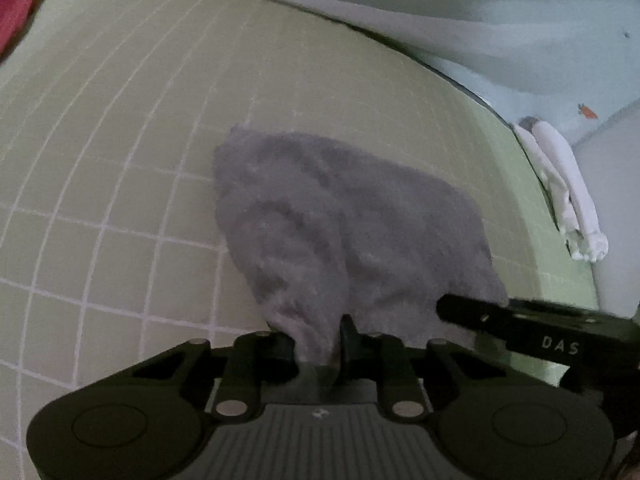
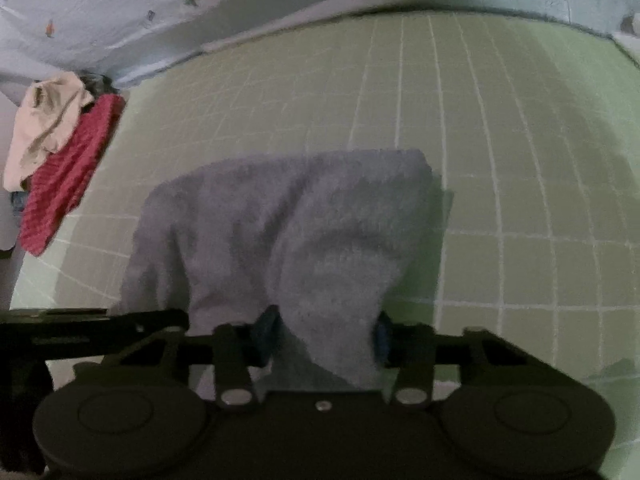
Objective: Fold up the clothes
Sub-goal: 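Grasp the folded sweatpants with both grippers and lift them toward the white garment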
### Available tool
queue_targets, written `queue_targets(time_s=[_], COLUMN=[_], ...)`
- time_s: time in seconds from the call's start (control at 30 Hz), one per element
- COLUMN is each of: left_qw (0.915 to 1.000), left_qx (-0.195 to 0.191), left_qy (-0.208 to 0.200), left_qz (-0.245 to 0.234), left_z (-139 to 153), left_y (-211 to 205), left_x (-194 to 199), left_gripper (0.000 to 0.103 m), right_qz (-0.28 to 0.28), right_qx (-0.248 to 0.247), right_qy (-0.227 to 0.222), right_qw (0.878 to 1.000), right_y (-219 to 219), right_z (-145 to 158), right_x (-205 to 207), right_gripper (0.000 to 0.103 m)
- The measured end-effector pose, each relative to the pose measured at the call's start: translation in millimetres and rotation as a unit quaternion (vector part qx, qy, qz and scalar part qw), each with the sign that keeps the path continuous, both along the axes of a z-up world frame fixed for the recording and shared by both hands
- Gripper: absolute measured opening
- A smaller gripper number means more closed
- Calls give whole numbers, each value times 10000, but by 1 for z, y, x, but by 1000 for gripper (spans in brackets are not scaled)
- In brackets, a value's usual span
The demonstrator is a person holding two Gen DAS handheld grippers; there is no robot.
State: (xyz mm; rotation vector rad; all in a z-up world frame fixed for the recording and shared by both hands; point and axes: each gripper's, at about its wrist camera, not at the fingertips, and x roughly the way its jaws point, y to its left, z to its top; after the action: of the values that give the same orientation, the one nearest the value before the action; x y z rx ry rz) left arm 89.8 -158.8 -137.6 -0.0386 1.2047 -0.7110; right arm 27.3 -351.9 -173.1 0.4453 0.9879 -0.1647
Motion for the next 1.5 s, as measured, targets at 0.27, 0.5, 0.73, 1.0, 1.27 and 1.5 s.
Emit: queue_targets(time_s=[0.27, 0.5, 0.73, 1.0, 1.27, 1.5], left_qw=[9950, 9897, 9804, 9649, 9521, 9510], left_qx=[-401, -1082, -1394, -1674, -1829, -1978], left_qy=[-798, -839, -1110, -1372, -1637, -1699], left_qz=[-454, -424, -840, -1487, -1821, -1661], left_z=[55, 89, 114, 132, 141, 132], left_y=[-62, -134, -225, -340, -454, -533], left_x=[-34, -55, -84, -109, -109, -84], left_gripper=[19, 18, 19, 19, 19, 19], right_qz=[213, -279, -772, -1299, -1511, -1404], right_qx=[-823, -1186, -1722, -2193, -2771, -3212], right_qy=[-702, -1221, -1535, -1753, -1838, -1788], right_qw=[9939, 9850, 9700, 9510, 9309, 9193], right_y=[-13, -66, -128, -216, -325, -414], right_z=[58, 108, 140, 162, 177, 175], right_x=[-33, -70, -121, -167, -178, -158], right_gripper=[23, 23, 23, 23, 23, 23])
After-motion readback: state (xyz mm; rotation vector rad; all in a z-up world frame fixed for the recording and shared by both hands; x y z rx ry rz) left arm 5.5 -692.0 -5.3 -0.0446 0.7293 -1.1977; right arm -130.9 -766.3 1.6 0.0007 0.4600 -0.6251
